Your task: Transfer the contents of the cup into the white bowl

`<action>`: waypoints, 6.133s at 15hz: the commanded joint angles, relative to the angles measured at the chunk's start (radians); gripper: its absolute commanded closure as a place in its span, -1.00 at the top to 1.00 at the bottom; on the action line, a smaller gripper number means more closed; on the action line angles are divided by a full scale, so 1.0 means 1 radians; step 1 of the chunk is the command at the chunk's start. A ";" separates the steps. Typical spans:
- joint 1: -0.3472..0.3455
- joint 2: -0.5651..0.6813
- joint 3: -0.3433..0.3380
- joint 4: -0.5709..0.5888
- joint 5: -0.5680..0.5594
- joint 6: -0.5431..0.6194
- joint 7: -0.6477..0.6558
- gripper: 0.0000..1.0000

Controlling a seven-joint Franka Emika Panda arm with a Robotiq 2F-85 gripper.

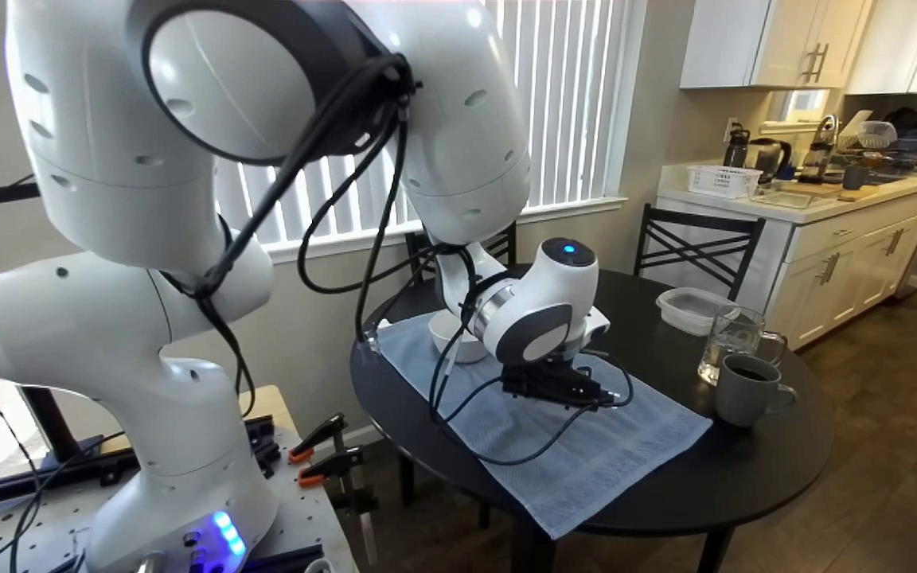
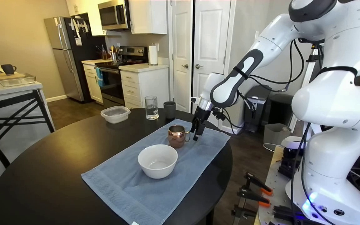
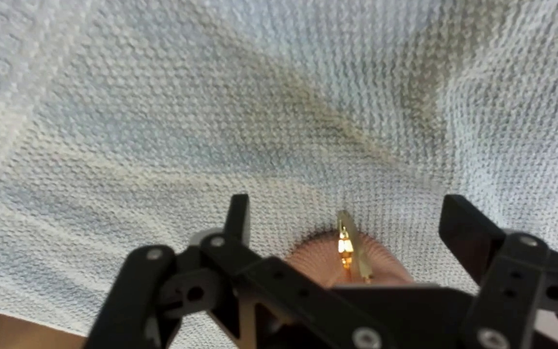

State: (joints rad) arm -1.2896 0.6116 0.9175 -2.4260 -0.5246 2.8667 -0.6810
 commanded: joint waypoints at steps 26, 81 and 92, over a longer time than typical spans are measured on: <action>0.405 -0.223 -0.277 -0.019 0.409 0.071 -0.467 -0.33; 0.637 -0.396 -0.412 -0.170 0.503 0.629 -0.463 -0.95; 0.653 -0.459 -0.401 -0.083 0.524 0.585 -0.429 -0.84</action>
State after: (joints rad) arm -0.6362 0.1533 0.5164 -2.5089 -0.0009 3.4517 -1.1103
